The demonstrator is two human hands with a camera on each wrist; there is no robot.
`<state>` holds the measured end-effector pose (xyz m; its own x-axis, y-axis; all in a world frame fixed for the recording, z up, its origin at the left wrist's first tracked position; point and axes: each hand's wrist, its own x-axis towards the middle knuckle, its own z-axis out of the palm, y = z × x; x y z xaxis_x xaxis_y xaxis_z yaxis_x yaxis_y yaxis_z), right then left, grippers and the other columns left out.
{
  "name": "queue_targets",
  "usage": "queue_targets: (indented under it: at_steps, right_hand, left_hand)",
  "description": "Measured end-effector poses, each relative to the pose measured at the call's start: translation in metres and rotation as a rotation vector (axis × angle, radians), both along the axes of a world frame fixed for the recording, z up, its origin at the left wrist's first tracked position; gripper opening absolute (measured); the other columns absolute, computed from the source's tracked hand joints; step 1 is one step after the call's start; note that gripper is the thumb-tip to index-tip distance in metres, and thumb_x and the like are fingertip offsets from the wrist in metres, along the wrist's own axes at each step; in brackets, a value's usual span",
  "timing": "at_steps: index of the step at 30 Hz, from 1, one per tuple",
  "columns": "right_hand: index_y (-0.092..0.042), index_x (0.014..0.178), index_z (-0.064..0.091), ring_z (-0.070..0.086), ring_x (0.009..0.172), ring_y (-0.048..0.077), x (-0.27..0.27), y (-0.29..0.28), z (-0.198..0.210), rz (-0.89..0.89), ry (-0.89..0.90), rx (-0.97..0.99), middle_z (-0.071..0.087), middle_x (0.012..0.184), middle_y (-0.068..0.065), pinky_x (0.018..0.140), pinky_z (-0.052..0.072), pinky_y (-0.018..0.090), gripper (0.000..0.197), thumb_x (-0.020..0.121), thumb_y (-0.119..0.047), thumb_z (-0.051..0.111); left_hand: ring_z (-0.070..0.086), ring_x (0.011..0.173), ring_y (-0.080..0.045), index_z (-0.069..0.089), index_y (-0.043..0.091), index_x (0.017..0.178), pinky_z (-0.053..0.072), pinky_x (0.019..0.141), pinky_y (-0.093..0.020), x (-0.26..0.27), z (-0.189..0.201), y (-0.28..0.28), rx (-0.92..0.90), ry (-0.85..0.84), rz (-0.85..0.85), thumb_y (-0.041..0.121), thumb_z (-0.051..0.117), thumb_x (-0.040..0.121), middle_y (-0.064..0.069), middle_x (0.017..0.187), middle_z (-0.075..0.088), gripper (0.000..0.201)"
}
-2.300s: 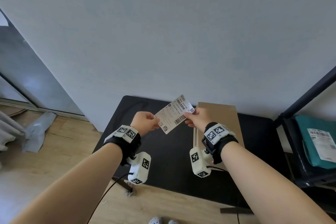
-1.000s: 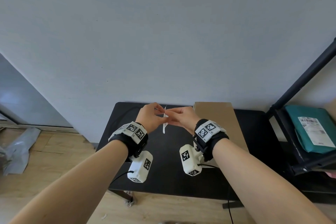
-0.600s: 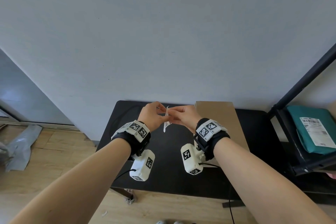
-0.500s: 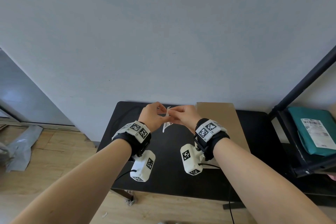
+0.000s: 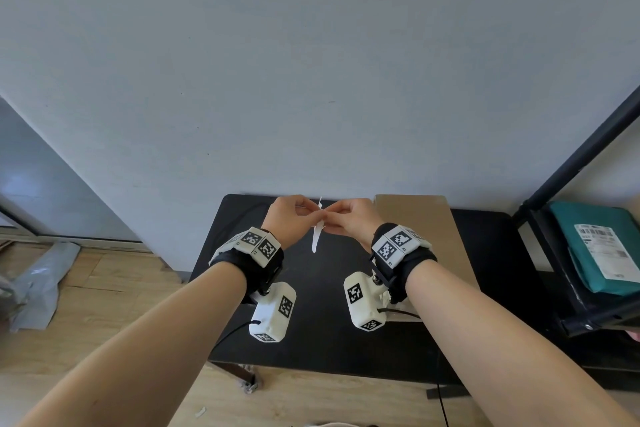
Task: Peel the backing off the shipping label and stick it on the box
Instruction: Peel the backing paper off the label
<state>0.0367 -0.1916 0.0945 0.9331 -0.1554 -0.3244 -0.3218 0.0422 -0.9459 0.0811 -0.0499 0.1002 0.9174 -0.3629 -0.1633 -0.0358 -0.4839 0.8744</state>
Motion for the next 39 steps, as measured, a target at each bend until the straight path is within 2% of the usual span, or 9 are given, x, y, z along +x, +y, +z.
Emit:
queue_targets:
  at_steps: [5, 10, 13, 16, 22, 26, 29, 33, 39]
  right_hand:
    - [0.013, 0.101, 0.062, 0.069, 0.092, 0.031, 0.001, -0.001, 0.000, 0.013, -0.001, 0.047, 0.068, 0.098, 0.024, 0.084, 0.057, 0.030, 0.024, 0.084, -0.004, 0.065]
    - [0.015, 0.102, 0.060, 0.067, 0.083, 0.025, 0.005, -0.001, -0.001, -0.037, 0.012, 0.075, 0.067, 0.089, 0.016, 0.078, 0.058, 0.027, 0.024, 0.090, -0.004, 0.055]
    - [0.005, 0.090, 0.064, 0.066, 0.083, 0.025, 0.005, 0.000, 0.001, -0.029, 0.009, 0.102, 0.066, 0.085, 0.011, 0.078, 0.057, 0.028, 0.017, 0.092, -0.008, 0.053]
    - [0.005, 0.099, 0.064, 0.067, 0.083, 0.021, 0.005, 0.000, 0.000, -0.021, 0.003, 0.106, 0.067, 0.089, 0.011, 0.076, 0.057, 0.024, 0.020, 0.092, -0.009, 0.053]
    - [0.010, 0.102, 0.065, 0.066, 0.080, 0.016, 0.004, -0.003, -0.002, 0.003, -0.036, 0.041, 0.066, 0.083, 0.006, 0.075, 0.056, 0.020, 0.024, 0.087, -0.009, 0.061]
    - [-0.001, 0.094, 0.068, 0.065, 0.093, 0.025, 0.003, -0.003, -0.003, 0.019, -0.047, -0.037, 0.067, 0.089, 0.011, 0.086, 0.056, 0.031, 0.014, 0.082, -0.008, 0.068]
    - [-0.007, 0.093, 0.069, 0.066, 0.097, 0.026, 0.002, -0.005, -0.003, 0.018, -0.059, -0.107, 0.068, 0.095, 0.013, 0.089, 0.055, 0.036, 0.017, 0.077, -0.010, 0.073]
    - [-0.018, 0.087, 0.070, 0.066, 0.090, 0.015, 0.001, -0.005, -0.001, 0.029, -0.078, -0.203, 0.070, 0.091, 0.003, 0.088, 0.052, 0.030, 0.015, 0.073, -0.016, 0.077]
    - [-0.007, 0.097, 0.071, 0.065, 0.089, 0.013, 0.000, -0.005, 0.001, 0.027, -0.094, -0.232, 0.069, 0.094, 0.005, 0.083, 0.050, 0.022, 0.025, 0.074, -0.014, 0.077]
  left_hand:
    - [0.072, 0.086, -0.015, 0.069, 0.022, 0.079, 0.057, 0.087, -0.040, 0.003, -0.001, 0.001, 0.013, -0.010, -0.002, 0.022, 0.070, 0.077, -0.004, 0.087, 0.076, 0.003]
    - [0.068, 0.088, -0.011, 0.074, 0.012, 0.088, 0.053, 0.085, -0.026, 0.001, 0.000, -0.001, 0.059, -0.062, -0.023, 0.024, 0.076, 0.073, 0.000, 0.089, 0.073, 0.020]
    - [0.069, 0.083, -0.014, 0.075, 0.012, 0.086, 0.055, 0.082, -0.030, 0.004, -0.002, -0.002, 0.102, -0.077, 0.013, 0.029, 0.077, 0.072, -0.001, 0.083, 0.074, 0.022]
    - [0.072, 0.083, -0.021, 0.076, 0.011, 0.086, 0.058, 0.084, -0.040, 0.007, -0.005, -0.003, 0.059, -0.033, 0.031, 0.029, 0.072, 0.078, -0.007, 0.083, 0.076, 0.020]
    - [0.072, 0.093, -0.031, 0.076, 0.004, 0.090, 0.058, 0.085, -0.039, 0.005, -0.003, -0.006, -0.069, 0.087, 0.067, 0.022, 0.064, 0.086, -0.020, 0.089, 0.075, 0.022]
    - [0.072, 0.090, -0.026, 0.074, 0.001, 0.088, 0.059, 0.080, -0.032, 0.003, -0.001, -0.007, -0.129, 0.142, 0.109, 0.019, 0.066, 0.085, -0.021, 0.092, 0.074, 0.020]
    - [0.072, 0.091, -0.028, 0.071, -0.002, 0.086, 0.059, 0.082, -0.034, 0.004, 0.000, -0.008, -0.175, 0.202, 0.147, 0.014, 0.066, 0.085, -0.023, 0.093, 0.073, 0.017]
    - [0.071, 0.091, -0.033, 0.065, -0.011, 0.099, 0.060, 0.079, -0.034, 0.006, 0.001, -0.011, -0.221, 0.253, 0.192, 0.009, 0.064, 0.086, -0.027, 0.099, 0.071, 0.024]
    - [0.071, 0.086, -0.033, 0.064, -0.012, 0.099, 0.061, 0.074, -0.032, 0.005, 0.004, -0.013, -0.242, 0.307, 0.218, 0.007, 0.064, 0.085, -0.028, 0.099, 0.070, 0.024]
